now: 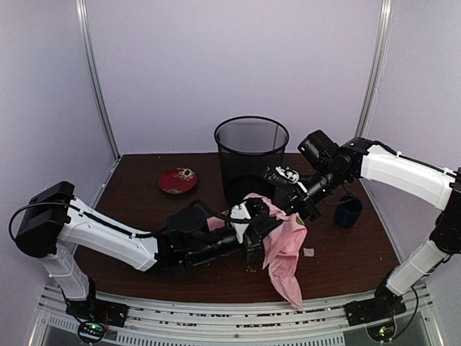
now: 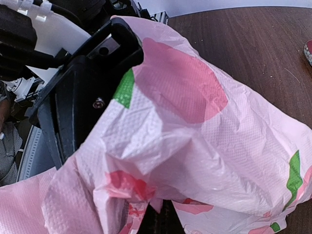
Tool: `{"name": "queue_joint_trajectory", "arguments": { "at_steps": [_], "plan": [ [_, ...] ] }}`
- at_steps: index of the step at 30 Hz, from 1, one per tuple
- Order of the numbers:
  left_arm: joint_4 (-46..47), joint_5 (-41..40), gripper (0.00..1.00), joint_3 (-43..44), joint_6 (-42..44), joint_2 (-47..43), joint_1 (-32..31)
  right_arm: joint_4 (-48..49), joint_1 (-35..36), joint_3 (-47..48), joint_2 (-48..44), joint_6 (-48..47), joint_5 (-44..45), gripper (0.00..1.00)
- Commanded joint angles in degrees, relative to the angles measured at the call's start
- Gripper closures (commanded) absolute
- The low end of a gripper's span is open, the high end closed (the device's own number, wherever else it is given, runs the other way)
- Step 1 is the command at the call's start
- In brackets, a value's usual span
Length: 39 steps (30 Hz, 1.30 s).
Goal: Put the trash bags into the trash bin
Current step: Pass from the right arm to the left, then pass from the left arm to the right
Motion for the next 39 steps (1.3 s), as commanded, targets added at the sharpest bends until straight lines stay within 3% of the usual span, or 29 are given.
{"name": "queue_joint_trajectory", "arguments": {
  "at_steps": [1,8,14,28,31,36,39],
  "plan": [
    [3.08,-1.56,1.00,-1.41,0.20,-0.57,-0.30,0.86,0.32,-0.40,-1.52,0.76,1.42,1.00],
    [2.84,-2.71,1.00,-6.88,0.12,-7.16,-0.30,-3.57,-4.74,2.36,-3.22,0.25,1.16,0.88],
    [-1.79,-1.09,1.00,-8.10,0.20,-9.85,-0.30,0.19,-3.53,1.22,-9.30,1.30,1.71,0.66],
    [-1.78,3.74,1.00,-4.96,0.07,-7.83,-0.30,2.00,4.76,4.50,-6.41,1.23,3.71,0.61],
    [-1.87,3.53,1.00,-4.67,-0.25,-7.37,-0.30,2.35,4.89,4.39,-6.24,1.41,3.18,0.66],
    [-2.95,2.61,1.00,-4.08,-0.50,-6.78,-0.30,2.99,4.89,4.33,-6.62,2.14,2.98,0.97],
    [-4.12,-0.65,0.97,-3.77,-1.54,-6.81,-0.30,3.16,4.83,4.26,-6.88,2.97,2.98,1.00]
  ]
}}
